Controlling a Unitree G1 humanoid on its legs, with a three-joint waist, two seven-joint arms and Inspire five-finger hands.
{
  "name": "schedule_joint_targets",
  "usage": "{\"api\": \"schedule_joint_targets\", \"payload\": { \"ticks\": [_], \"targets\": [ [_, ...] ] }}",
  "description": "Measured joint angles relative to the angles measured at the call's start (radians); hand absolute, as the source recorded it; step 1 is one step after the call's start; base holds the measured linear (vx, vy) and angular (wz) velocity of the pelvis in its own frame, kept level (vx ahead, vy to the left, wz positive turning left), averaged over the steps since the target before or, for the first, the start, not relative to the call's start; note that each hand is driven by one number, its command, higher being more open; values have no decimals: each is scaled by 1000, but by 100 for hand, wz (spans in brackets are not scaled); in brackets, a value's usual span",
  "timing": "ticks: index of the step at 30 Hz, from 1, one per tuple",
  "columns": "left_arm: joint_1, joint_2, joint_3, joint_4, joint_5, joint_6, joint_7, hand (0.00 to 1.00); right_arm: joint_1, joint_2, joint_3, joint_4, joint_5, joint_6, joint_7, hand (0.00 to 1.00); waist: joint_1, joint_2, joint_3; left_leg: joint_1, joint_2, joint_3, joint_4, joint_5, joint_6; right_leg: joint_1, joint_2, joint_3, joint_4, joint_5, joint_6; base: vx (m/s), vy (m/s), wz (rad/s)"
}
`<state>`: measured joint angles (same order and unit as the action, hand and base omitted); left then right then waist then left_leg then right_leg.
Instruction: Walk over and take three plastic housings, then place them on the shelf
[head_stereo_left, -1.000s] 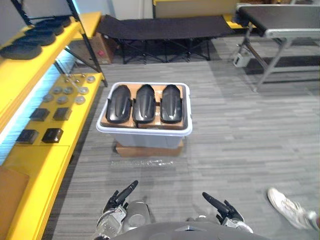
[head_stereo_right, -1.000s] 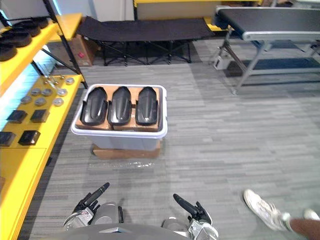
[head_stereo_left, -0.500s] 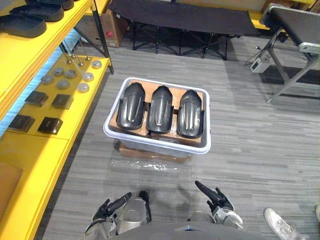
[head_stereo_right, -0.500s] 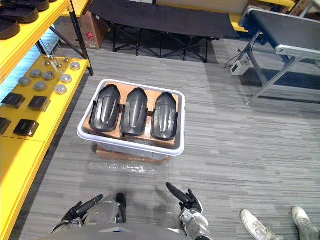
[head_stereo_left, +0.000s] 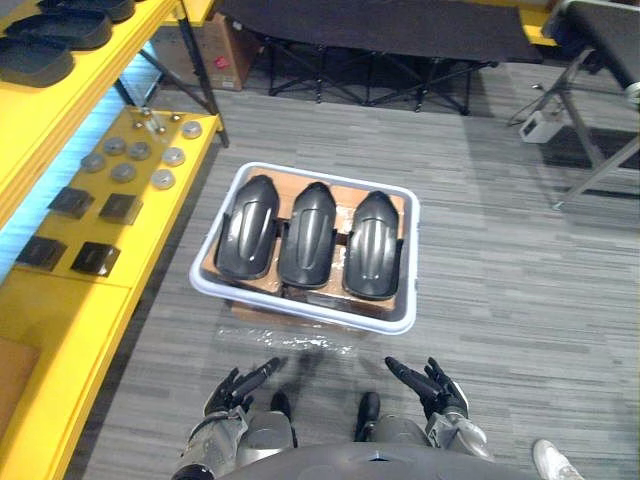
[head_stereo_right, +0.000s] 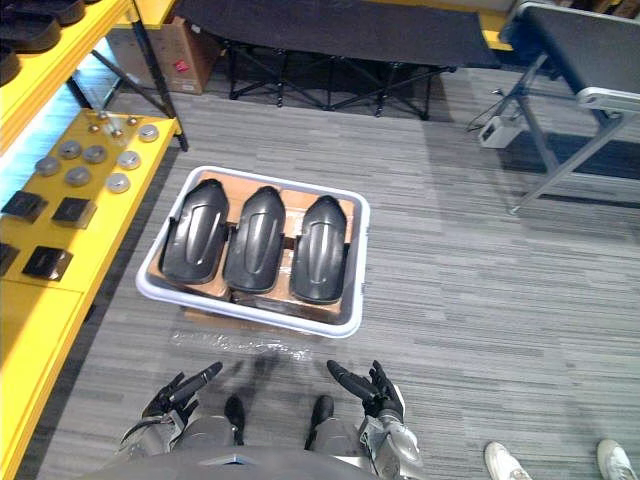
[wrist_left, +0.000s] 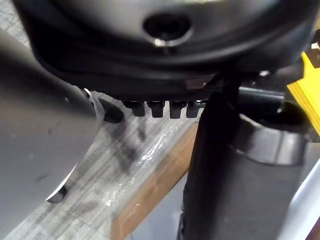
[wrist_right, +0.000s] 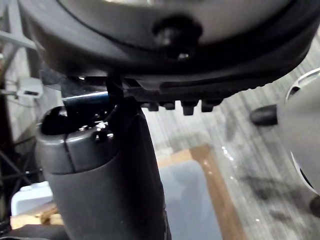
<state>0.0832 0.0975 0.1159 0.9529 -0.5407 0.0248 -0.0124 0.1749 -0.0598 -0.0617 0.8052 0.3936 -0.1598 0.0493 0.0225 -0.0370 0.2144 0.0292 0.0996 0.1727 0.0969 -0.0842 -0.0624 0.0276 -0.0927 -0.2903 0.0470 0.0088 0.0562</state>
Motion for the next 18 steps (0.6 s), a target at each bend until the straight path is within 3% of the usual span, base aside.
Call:
{"api": "schedule_joint_targets", "payload": {
  "ticks": [7, 9, 13, 18],
  "targets": [
    [11, 43, -1, -2, 81, -1, -4, 100, 124, -5, 23, -434, -14, 22, -105, 100, -1, -57, 10, -6, 6, 38, 15, -8, 0, -7, 7, 43, -32, 22, -7, -23, -6, -17],
    [17, 61, 1, -12, 87, -1, -16, 100, 87, -13, -28, -491, 9, 23, -136, 100, -1, -62, 18, -48, 19, 41, 106, -56, 4, -11, 9, 51, -27, 24, -4, -67, 37, -9],
    [26, 68, 9, -58, 126, -7, -29, 100, -37, -96, -108, -501, 38, 33, -190, 100, 4, -42, 59, -129, 52, 43, 266, -133, 17, -33, 22, 68, -11, 31, 5, -91, 77, -13],
    [24, 94, 9, -98, 154, -9, -35, 100, -250, -199, -125, -396, 101, 88, -259, 100, 42, -56, 155, -199, 60, 35, 344, -159, 35, -66, 25, 70, -18, 64, 4, -100, 77, -2]
  ]
}}
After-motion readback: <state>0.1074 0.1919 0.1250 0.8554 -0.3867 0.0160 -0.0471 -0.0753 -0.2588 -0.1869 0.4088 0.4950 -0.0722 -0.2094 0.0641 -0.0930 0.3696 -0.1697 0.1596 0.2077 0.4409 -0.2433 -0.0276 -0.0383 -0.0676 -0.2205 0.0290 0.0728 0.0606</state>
